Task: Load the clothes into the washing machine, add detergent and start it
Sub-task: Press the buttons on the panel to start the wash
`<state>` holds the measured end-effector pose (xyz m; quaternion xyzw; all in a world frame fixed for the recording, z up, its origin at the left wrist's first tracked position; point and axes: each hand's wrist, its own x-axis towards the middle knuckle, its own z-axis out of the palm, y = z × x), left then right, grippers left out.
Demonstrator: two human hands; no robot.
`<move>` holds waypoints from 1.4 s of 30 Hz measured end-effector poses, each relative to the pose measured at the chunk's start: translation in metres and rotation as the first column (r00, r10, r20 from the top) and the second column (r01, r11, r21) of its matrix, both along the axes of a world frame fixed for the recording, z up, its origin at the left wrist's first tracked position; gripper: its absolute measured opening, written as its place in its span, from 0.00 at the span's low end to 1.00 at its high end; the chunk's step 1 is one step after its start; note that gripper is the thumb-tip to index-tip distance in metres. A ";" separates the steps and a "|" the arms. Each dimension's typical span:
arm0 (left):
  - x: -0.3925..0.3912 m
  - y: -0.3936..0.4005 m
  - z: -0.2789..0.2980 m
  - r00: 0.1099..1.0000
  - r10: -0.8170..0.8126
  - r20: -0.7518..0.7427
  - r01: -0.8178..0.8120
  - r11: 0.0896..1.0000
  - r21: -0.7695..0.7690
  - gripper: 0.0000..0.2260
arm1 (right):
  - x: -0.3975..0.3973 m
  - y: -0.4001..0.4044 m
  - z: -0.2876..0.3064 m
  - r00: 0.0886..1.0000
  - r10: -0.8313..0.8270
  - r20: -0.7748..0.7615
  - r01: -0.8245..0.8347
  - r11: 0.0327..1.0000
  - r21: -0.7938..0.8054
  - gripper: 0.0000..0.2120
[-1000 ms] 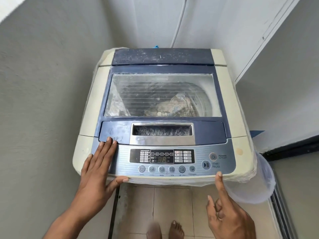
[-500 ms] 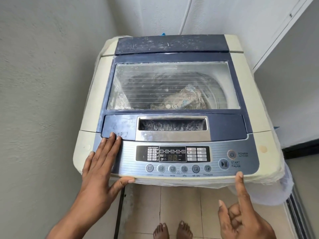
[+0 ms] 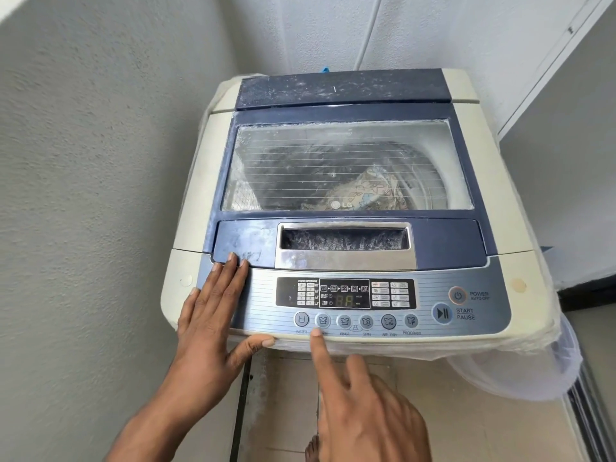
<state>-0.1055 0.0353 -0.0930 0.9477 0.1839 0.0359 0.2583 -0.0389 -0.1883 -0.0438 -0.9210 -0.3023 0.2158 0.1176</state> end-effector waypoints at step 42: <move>0.000 -0.001 0.000 0.999 0.028 0.036 -0.026 0.998 -0.054 0.44 | -0.001 0.013 0.001 0.979 0.098 -0.177 -0.105 0.994 -0.031 0.52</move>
